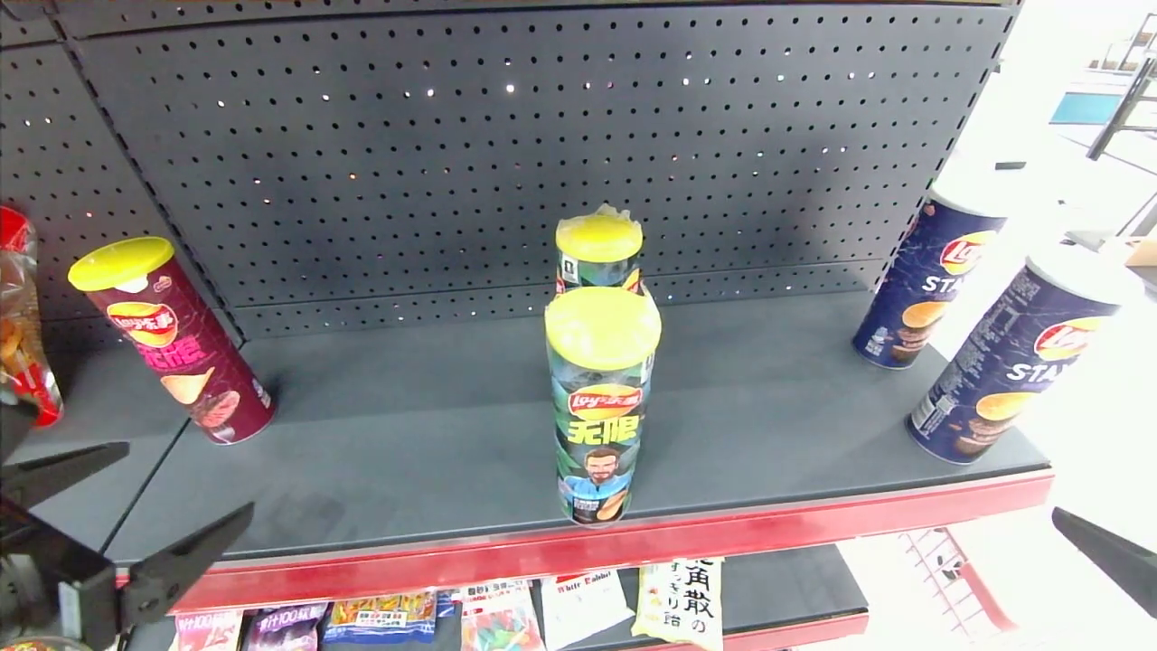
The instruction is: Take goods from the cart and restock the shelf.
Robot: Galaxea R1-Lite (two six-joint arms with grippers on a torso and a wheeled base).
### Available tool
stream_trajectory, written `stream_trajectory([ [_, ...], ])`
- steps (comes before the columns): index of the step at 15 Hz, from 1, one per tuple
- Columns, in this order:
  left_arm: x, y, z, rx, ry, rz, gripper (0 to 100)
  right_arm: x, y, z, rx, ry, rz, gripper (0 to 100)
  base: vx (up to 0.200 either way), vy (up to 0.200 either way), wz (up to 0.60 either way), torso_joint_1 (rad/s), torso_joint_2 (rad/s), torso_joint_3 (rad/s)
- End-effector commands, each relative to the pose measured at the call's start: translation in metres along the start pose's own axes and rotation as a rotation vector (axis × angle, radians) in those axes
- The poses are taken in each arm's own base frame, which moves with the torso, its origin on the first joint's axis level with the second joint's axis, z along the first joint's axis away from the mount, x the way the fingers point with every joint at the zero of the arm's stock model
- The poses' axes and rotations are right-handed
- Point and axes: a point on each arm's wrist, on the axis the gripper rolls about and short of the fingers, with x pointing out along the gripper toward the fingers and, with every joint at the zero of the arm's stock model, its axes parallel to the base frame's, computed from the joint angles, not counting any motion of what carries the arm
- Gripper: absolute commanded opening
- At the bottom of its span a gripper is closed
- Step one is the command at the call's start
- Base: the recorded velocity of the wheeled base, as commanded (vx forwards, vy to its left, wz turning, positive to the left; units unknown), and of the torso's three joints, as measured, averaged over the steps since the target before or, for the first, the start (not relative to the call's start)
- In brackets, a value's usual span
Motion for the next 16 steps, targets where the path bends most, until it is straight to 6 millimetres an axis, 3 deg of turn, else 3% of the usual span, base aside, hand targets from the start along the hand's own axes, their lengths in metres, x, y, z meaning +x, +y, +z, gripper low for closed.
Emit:
stream_trajectory([
  [1, -0.023, 0.009, -0.002, -0.004, -0.071, 0.098, 100, -0.021, 0.001, -0.002, -0.002, -0.054, -0.032, 100, 0.0, 0.0, 0.0, 0.0, 0.0, 0.0],
  [7, -0.028, 0.009, -0.004, 0.011, -0.091, 0.103, 100, -0.02, 0.001, -0.006, -0.046, -0.047, -0.031, 100, 0.0, 0.0, 0.0, 0.0, 0.0, 0.0],
  [14, -0.029, 0.007, -0.014, 0.016, -0.071, 0.105, 100, -0.02, 0.001, -0.008, -0.103, -0.034, -0.032, 100, -0.2, 0.0, 0.0, 0.004, 0.0, 0.002],
  [16, -0.029, 0.007, -0.016, 0.017, -0.07, 0.105, 100, -0.019, 0.002, -0.013, -0.102, -0.025, -0.031, 100, 0.0, 0.0, 0.0, 0.0, 0.0, 0.0],
])
